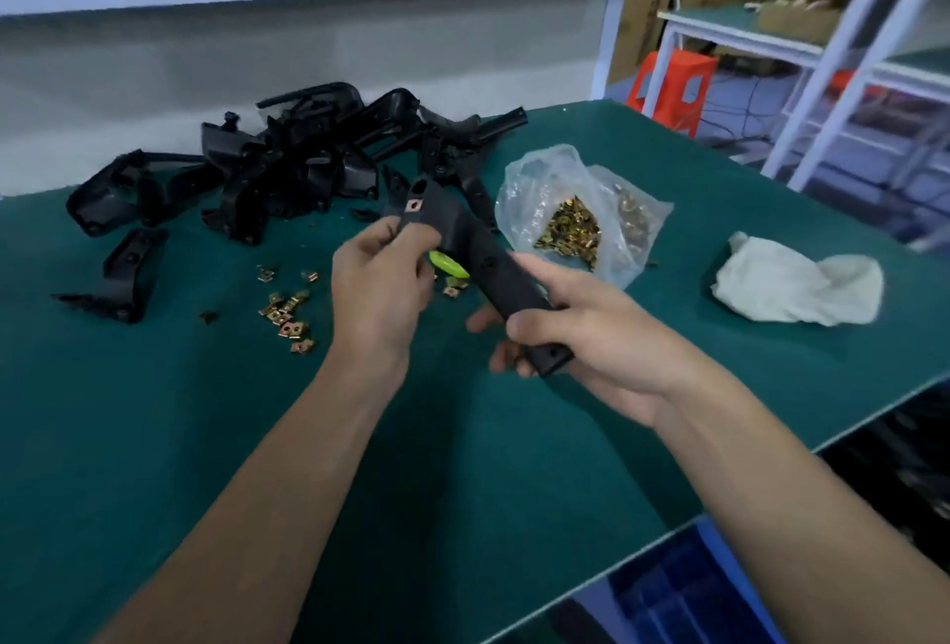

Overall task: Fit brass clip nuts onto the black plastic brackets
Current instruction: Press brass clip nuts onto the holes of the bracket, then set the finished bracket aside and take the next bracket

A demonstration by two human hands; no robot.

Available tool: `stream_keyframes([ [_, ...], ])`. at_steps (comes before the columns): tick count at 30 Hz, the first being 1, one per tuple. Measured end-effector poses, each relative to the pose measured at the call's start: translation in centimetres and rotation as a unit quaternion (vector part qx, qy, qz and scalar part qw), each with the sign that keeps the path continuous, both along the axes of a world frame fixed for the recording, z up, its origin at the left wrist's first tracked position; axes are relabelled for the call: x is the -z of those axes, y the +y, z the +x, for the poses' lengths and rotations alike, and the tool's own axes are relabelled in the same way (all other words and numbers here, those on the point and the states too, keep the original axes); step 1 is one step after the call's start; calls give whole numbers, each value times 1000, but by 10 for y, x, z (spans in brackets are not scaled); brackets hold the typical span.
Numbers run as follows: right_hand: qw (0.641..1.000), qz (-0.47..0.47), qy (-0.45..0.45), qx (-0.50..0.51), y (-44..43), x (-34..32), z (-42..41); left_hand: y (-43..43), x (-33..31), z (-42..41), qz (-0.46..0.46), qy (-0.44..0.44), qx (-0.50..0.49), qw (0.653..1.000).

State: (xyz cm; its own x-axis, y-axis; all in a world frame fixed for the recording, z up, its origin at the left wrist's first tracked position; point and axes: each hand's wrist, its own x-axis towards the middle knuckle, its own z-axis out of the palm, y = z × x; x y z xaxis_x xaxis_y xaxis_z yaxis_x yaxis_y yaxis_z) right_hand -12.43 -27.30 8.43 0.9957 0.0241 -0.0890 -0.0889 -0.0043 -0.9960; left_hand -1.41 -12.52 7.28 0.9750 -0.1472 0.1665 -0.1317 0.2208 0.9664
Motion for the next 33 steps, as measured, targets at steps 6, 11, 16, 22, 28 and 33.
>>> stream_keyframes([
  [6,974,107,17,201,-55,4,-94,-86,-16,-66,92,-6,133,987],
  [11,913,172,23,368,-120,19,-183,-166,6,-144,145,36,274,950],
  [16,856,235,27,460,-167,42,-277,-245,35,-215,167,74,403,897],
  [22,769,310,69,555,-204,66,-347,-320,58,-278,203,167,517,814],
  [28,618,377,-59,687,-276,50,-358,-386,51,-304,101,278,542,786],
  [33,716,250,62,648,-273,66,-314,-403,53,-313,176,234,556,778],
])
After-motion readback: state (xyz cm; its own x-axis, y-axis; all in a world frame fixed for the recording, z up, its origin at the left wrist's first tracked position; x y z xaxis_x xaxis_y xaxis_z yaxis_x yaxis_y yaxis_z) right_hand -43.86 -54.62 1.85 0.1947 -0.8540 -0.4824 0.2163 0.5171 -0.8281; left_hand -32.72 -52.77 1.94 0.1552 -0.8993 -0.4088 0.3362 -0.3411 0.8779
